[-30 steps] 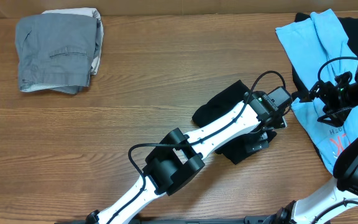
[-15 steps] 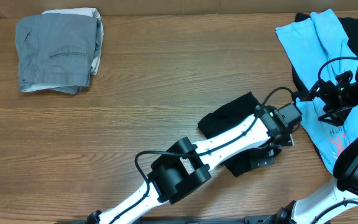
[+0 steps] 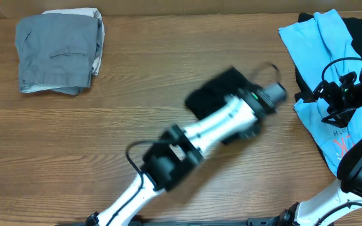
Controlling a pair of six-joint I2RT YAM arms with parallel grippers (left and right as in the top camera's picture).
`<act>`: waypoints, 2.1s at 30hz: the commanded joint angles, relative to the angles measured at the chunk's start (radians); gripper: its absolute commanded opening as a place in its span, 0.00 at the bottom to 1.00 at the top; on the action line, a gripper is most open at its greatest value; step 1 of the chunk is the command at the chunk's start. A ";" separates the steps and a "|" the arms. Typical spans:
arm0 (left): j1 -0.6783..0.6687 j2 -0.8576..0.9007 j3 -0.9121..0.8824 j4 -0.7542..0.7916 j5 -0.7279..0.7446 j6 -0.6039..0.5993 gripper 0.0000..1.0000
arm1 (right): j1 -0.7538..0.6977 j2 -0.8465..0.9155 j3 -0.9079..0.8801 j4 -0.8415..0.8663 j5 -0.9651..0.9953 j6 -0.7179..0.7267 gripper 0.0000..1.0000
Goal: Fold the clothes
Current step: 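Grasp the folded black shirt with the left gripper and lift it, then carry the shirt left and place it on the grey trousers stack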
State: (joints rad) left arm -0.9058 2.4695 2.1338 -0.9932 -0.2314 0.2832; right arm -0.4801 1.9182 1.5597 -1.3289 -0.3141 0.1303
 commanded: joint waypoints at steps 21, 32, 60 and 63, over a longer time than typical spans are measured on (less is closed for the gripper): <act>0.367 0.028 0.462 -0.404 0.183 -0.024 1.00 | -0.006 -0.004 0.017 0.016 -0.002 -0.008 0.85; 0.370 0.045 0.294 -0.431 0.228 -0.048 1.00 | -0.006 -0.004 0.017 0.015 -0.002 -0.008 0.84; 0.339 0.035 -0.005 -0.257 -0.016 -0.279 0.04 | -0.005 -0.004 0.017 0.023 -0.001 -0.008 0.85; 0.350 0.032 0.137 -0.350 -0.076 -0.291 0.04 | -0.005 -0.004 0.017 0.023 -0.001 -0.008 0.85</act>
State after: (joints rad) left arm -0.5701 2.4832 2.1605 -1.3010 -0.2203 0.0345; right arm -0.4828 1.9182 1.5597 -1.3094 -0.3141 0.1299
